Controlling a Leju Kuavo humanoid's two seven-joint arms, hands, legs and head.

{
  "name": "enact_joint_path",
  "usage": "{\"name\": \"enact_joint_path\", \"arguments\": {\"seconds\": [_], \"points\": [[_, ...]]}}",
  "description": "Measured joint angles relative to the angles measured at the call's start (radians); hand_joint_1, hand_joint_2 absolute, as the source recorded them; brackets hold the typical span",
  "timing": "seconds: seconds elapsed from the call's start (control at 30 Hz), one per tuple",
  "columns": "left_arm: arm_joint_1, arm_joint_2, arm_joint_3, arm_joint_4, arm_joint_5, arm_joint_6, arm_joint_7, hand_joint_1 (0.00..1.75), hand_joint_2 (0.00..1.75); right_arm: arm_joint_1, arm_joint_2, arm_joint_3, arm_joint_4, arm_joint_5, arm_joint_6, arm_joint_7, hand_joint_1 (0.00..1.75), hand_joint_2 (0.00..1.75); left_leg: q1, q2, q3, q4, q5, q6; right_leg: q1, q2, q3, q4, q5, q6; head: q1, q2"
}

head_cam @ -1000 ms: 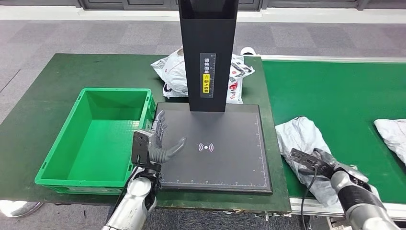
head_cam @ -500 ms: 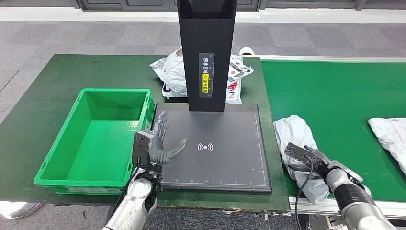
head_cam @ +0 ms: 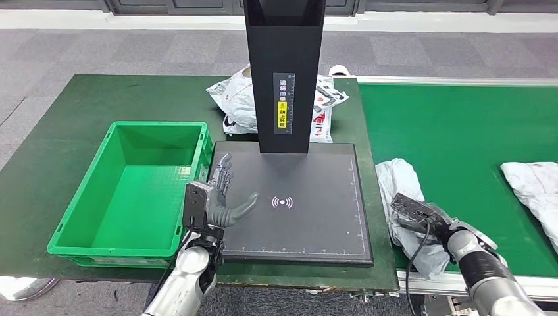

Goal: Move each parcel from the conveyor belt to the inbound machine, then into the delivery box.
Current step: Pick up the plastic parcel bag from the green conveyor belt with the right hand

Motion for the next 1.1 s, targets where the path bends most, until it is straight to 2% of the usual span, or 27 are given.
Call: {"name": "enact_joint_path", "arguments": {"seconds": [0.47, 0.73, 0.9, 1.1], "points": [[0.010, 0.003, -0.008, -0.017, 0.014, 0.005, 0.006, 0.00, 1.75, 0.030, -0.014, 0.036, -0.041, -0.092, -0.013, 0.008, 1.75, 1.75, 0.001, 0.000, -0.001, 0.000, 0.000, 0.000, 0.001, 0.000, 0.000, 0.000, 0.000, 0.000, 0.000, 0.000], [0.011, 0.010, -0.009, -0.021, 0.029, 0.011, 0.007, 0.00, 1.75, 0.036, -0.027, 0.050, -0.055, -0.199, 0.030, -0.038, 1.75, 1.75, 0.000, 0.000, -0.001, 0.000, 0.000, 0.000, 0.000, 0.000, -0.001, 0.000, 0.000, 0.000, 0.000, 0.000], [0.011, 0.010, -0.009, -0.020, 0.031, 0.014, 0.000, 0.00, 1.75, 0.045, -0.035, 0.050, -0.075, -0.384, 0.080, -0.076, 1.75, 1.75, 0.000, 0.000, -0.001, 0.000, 0.000, 0.000, 0.000, 0.000, -0.001, 0.001, 0.000, 0.000, 0.000, 0.000], [0.018, 0.011, -0.009, -0.025, 0.031, 0.042, -0.009, 0.00, 1.75, 0.063, -0.024, 0.045, -0.190, -0.741, 0.087, -0.054, 1.75, 1.75, 0.001, 0.000, -0.002, 0.000, 0.000, 0.000, 0.000, 0.000, -0.002, 0.001, 0.000, 0.000, 0.000, 0.000]]}}
